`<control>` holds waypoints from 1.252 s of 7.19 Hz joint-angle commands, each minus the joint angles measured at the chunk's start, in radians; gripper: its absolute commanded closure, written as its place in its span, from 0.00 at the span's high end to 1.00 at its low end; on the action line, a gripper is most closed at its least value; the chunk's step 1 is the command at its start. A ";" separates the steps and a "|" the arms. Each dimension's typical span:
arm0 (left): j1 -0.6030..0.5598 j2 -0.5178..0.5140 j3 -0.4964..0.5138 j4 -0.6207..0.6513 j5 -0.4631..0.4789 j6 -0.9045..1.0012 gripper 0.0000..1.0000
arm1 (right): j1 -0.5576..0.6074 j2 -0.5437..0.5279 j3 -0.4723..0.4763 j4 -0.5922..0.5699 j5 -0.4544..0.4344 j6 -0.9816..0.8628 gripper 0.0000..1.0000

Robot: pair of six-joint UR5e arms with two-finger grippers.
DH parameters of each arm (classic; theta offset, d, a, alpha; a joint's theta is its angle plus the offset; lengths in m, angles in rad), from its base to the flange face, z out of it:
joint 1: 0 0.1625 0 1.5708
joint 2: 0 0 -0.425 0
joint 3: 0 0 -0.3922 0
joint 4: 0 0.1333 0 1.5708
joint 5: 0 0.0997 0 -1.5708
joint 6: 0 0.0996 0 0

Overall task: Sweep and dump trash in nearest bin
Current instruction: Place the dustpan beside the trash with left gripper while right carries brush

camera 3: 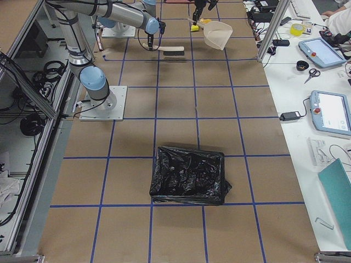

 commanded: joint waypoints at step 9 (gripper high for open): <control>0.555 0.052 -0.004 0.004 0.186 1.350 0.00 | -0.102 0.105 -0.377 0.151 0.071 -0.011 0.00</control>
